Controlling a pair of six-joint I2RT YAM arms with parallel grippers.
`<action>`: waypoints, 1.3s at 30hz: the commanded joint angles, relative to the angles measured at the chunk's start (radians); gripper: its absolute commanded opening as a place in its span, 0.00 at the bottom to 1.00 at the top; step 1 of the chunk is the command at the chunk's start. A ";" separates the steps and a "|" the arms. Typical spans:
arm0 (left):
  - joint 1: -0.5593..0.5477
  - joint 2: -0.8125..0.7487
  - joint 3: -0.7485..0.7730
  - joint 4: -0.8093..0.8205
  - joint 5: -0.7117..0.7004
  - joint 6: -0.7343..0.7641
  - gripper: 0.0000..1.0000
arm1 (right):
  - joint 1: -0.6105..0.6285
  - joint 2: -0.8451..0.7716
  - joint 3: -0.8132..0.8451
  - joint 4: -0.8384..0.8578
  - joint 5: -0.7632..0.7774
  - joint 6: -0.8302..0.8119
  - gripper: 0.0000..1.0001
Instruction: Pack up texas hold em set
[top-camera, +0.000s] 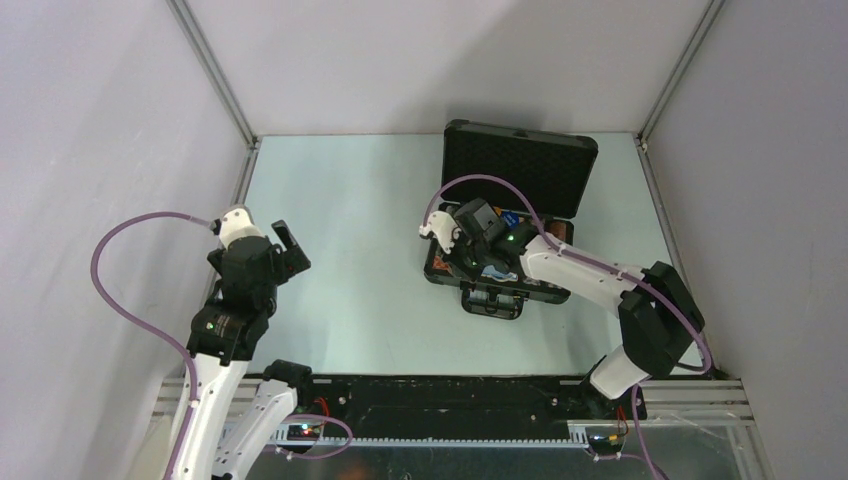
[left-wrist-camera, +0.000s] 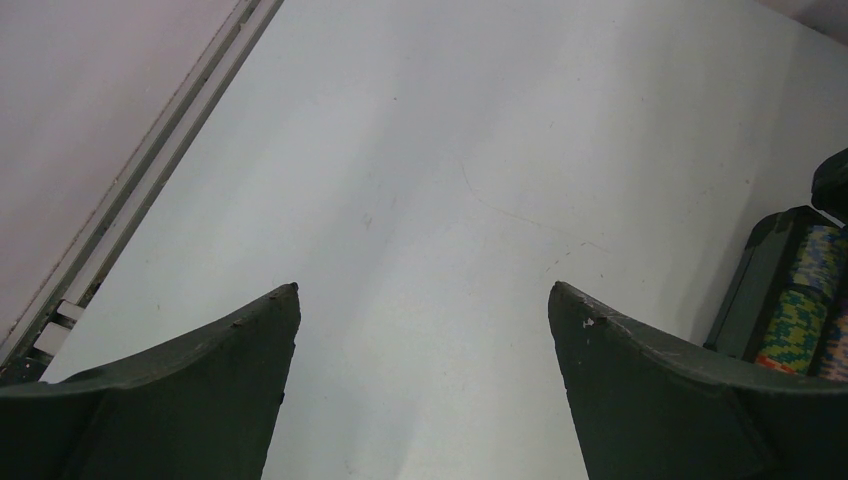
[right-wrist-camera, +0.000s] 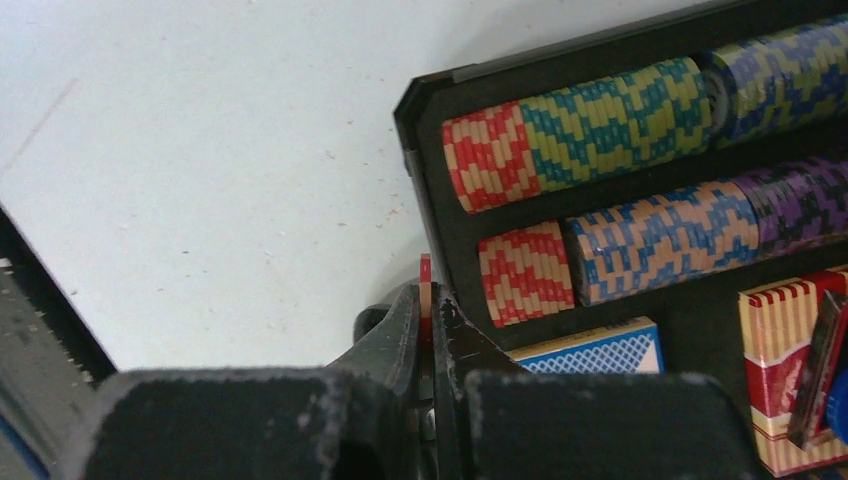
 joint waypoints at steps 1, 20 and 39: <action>0.009 0.003 0.011 0.012 0.005 -0.007 0.98 | 0.007 0.025 0.011 0.012 0.094 -0.044 0.00; 0.010 0.007 0.013 0.011 0.005 -0.008 0.98 | 0.056 0.124 0.046 0.021 0.362 -0.147 0.00; 0.009 0.009 0.012 0.011 0.006 -0.007 0.98 | 0.067 0.115 0.046 0.003 0.391 -0.166 0.25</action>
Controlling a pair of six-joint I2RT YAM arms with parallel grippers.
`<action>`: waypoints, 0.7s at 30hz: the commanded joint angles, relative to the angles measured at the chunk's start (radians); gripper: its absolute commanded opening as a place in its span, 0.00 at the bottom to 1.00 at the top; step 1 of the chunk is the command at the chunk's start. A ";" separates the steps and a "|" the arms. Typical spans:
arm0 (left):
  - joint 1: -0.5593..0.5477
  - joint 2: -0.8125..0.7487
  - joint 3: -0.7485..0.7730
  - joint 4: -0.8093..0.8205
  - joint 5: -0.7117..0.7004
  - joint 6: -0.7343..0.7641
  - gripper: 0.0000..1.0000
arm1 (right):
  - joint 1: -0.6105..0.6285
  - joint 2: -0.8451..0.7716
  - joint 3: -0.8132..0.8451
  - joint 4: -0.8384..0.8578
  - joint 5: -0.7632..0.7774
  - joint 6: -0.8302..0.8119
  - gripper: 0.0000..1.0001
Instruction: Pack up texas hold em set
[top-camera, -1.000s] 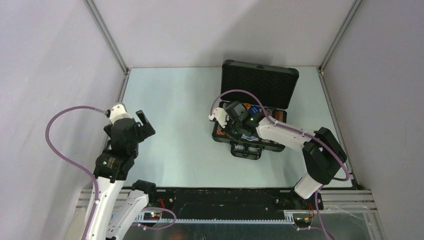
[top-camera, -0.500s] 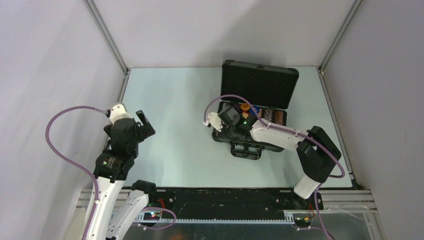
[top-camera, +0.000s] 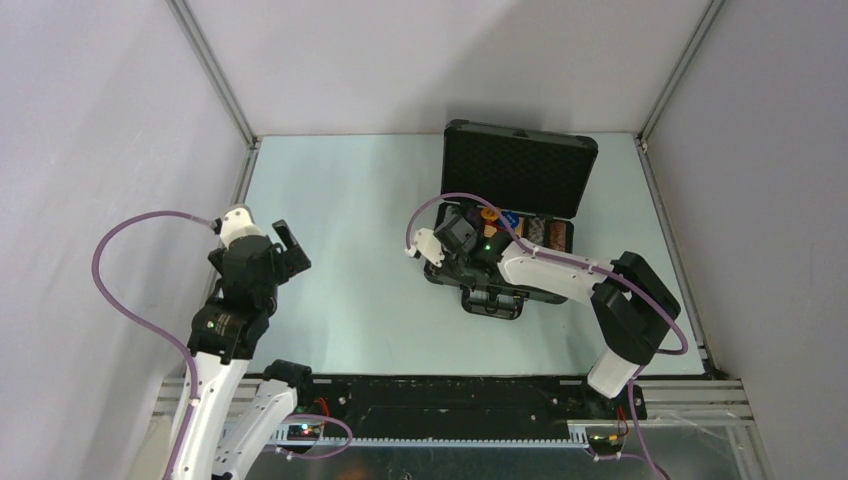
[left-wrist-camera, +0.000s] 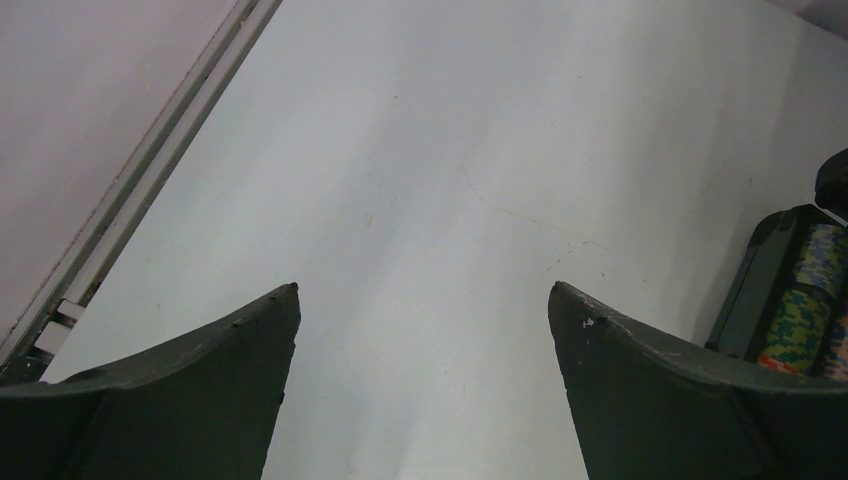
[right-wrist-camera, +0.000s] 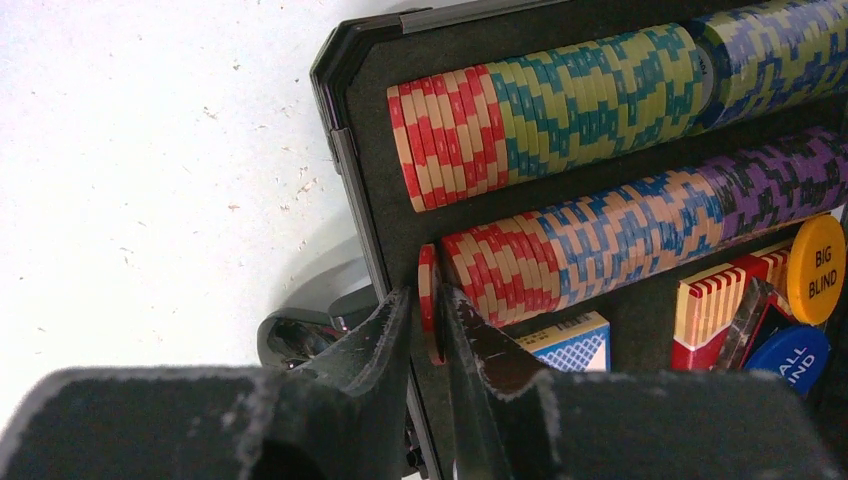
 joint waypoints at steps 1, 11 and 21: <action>0.009 0.002 0.011 0.012 0.005 -0.007 0.98 | -0.016 -0.005 0.029 0.008 0.072 -0.027 0.26; 0.009 0.004 0.011 0.011 0.009 -0.007 0.98 | -0.024 -0.049 0.029 0.010 0.054 -0.015 0.26; 0.009 0.003 0.012 0.012 0.008 -0.008 0.98 | -0.043 -0.100 0.029 0.015 -0.031 0.017 0.29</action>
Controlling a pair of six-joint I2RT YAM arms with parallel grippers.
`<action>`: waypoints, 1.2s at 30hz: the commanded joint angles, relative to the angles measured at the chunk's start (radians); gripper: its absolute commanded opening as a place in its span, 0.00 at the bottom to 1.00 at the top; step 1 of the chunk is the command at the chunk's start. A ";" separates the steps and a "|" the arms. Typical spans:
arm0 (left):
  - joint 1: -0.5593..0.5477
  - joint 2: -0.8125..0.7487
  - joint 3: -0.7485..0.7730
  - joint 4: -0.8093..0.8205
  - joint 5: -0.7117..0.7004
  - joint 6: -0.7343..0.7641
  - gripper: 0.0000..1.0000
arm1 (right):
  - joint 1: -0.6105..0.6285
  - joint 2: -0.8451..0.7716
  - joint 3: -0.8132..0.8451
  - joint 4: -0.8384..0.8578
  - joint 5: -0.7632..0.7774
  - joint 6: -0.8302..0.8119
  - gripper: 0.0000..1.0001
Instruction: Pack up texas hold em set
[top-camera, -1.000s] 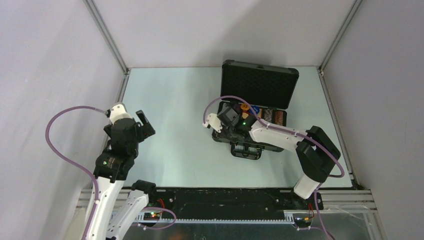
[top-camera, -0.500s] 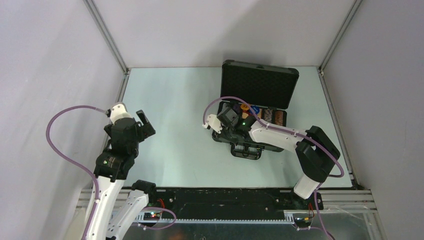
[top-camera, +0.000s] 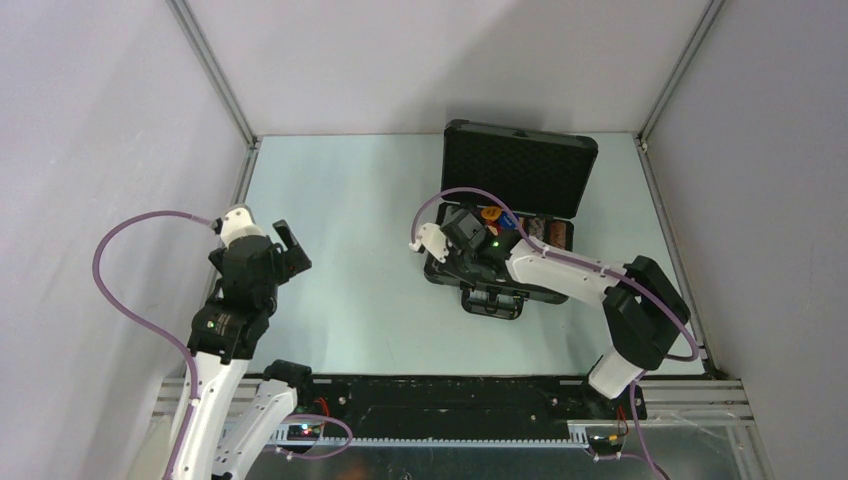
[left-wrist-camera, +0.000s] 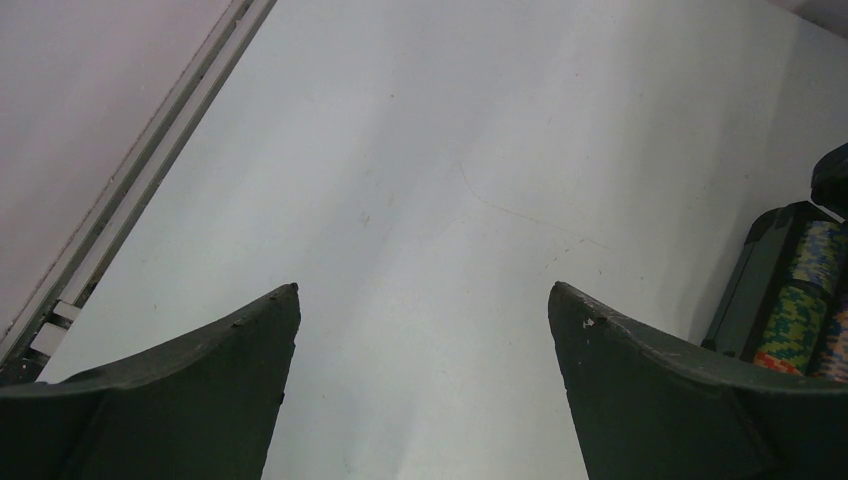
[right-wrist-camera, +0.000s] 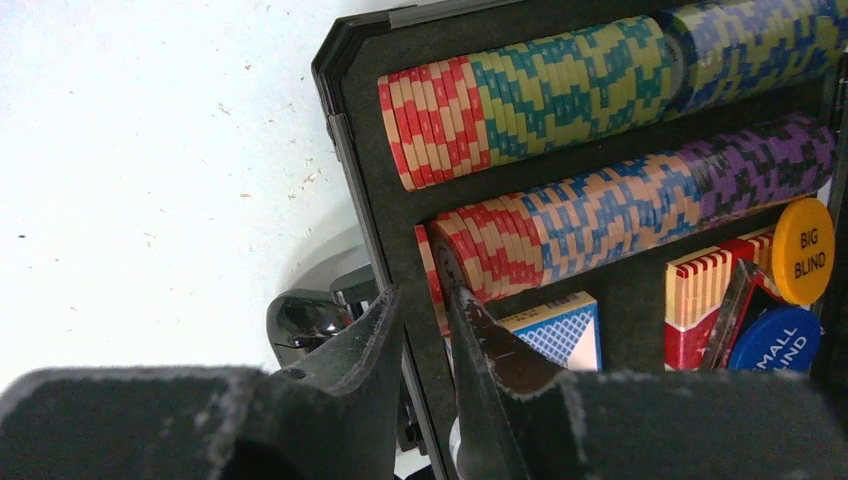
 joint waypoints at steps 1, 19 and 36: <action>0.009 0.004 0.012 0.012 0.001 -0.007 0.98 | -0.028 -0.061 0.029 0.040 0.006 0.007 0.29; 0.010 0.004 0.012 0.012 0.000 -0.007 0.98 | -0.056 -0.071 0.029 0.038 -0.087 0.040 0.22; 0.009 0.003 0.012 0.011 0.000 -0.007 0.98 | -0.103 -0.103 0.029 0.109 0.021 0.233 0.32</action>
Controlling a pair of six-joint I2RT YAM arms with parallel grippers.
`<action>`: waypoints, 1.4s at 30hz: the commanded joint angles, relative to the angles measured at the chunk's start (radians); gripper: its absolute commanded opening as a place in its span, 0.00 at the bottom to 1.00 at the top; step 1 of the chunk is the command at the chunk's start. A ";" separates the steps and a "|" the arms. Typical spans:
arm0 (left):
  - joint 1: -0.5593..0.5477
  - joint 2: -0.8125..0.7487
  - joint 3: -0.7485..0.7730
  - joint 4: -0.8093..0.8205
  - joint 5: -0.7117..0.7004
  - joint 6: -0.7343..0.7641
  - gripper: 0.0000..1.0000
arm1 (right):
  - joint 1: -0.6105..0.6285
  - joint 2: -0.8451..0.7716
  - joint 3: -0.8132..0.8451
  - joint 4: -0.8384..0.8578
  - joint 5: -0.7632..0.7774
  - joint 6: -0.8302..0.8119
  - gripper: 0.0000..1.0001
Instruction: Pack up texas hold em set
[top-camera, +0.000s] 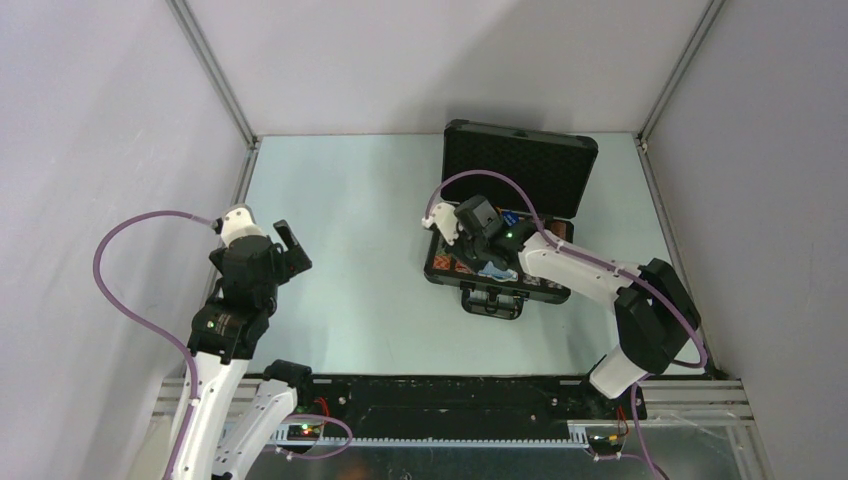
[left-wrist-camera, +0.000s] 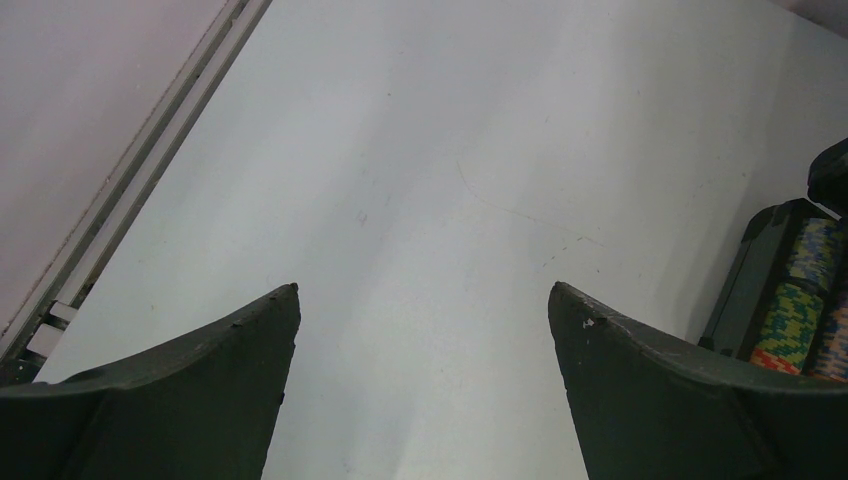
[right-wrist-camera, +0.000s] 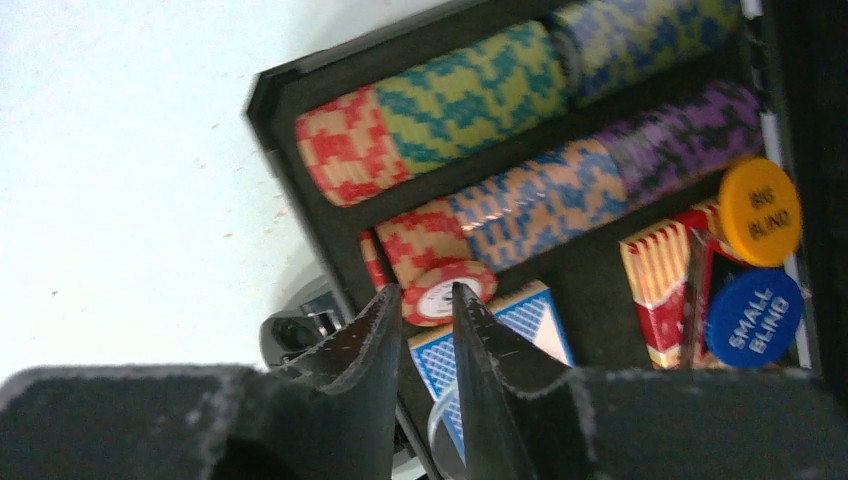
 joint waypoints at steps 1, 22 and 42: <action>0.009 0.004 0.011 0.011 -0.008 -0.007 0.98 | -0.037 -0.064 0.029 0.084 0.127 0.220 0.37; 0.010 0.002 0.012 0.011 -0.005 -0.007 0.98 | -0.026 0.131 0.200 -0.214 0.295 0.908 0.42; 0.009 0.001 0.012 0.012 -0.002 -0.008 0.98 | -0.018 0.168 0.229 -0.269 0.348 0.883 0.21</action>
